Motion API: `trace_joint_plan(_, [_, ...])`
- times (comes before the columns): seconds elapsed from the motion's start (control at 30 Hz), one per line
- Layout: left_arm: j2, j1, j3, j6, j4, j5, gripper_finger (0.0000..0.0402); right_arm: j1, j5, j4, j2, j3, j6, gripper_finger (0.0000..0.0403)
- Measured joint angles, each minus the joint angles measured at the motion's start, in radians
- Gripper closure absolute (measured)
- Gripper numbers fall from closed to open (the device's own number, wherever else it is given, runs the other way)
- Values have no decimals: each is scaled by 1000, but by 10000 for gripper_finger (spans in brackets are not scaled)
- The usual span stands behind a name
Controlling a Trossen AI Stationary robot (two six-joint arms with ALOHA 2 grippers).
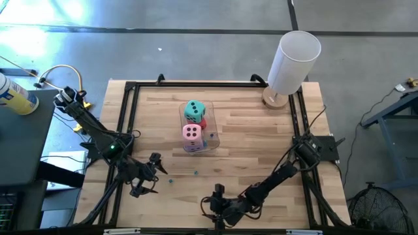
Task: Pick & Place Dice
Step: Put the small orange die into the transparent bin
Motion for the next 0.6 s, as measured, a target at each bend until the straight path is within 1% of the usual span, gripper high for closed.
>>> trace_joint_plan(0.07, [0, 0, 0, 0, 0, 0, 16, 0, -10, 3, 0, 0, 33, 174])
trace_joint_plan(0.4, [0, -20, 0, -7, 0, 2, 16, 0, -7, -32, 0, 0, 36, 192])
trace_joint_plan(0.6, [0, -31, 0, -8, 0, 2, 16, 1, -10, 14, 48, 0, -23, 193])
